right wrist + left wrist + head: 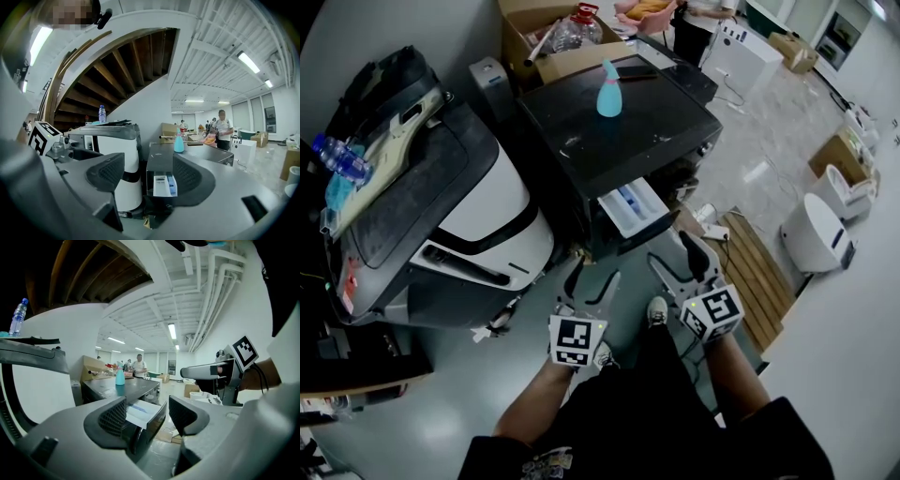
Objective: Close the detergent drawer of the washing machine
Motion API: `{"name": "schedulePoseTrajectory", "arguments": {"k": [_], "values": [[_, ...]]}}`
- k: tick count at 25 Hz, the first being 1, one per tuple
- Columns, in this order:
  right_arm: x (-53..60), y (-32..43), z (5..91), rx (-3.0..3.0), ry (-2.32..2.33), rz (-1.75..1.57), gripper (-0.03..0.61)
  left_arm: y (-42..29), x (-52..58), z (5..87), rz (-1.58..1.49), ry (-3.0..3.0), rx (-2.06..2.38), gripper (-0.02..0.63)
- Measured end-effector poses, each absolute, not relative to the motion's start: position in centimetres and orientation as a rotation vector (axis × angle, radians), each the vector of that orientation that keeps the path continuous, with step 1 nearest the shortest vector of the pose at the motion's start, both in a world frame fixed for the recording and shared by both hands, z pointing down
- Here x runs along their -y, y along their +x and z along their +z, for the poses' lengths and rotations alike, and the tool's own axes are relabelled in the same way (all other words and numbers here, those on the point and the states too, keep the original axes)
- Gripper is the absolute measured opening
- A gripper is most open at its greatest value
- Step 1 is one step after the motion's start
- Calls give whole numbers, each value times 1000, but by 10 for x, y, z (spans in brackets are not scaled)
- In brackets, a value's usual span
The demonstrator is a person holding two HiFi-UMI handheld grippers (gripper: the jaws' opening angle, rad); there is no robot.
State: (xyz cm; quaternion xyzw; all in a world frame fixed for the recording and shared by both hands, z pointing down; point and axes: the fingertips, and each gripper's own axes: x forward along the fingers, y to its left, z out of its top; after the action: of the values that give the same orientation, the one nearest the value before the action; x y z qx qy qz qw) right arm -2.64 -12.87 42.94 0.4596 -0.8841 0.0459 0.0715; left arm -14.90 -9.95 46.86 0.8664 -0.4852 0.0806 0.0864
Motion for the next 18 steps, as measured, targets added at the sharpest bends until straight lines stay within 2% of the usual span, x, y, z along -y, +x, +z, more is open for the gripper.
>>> {"name": "schedulePoseTrajectory", "arguments": {"k": [18], "values": [[214, 52, 518, 2508, 1218, 246, 339, -88, 167, 550, 359, 2424, 1457, 272]]}}
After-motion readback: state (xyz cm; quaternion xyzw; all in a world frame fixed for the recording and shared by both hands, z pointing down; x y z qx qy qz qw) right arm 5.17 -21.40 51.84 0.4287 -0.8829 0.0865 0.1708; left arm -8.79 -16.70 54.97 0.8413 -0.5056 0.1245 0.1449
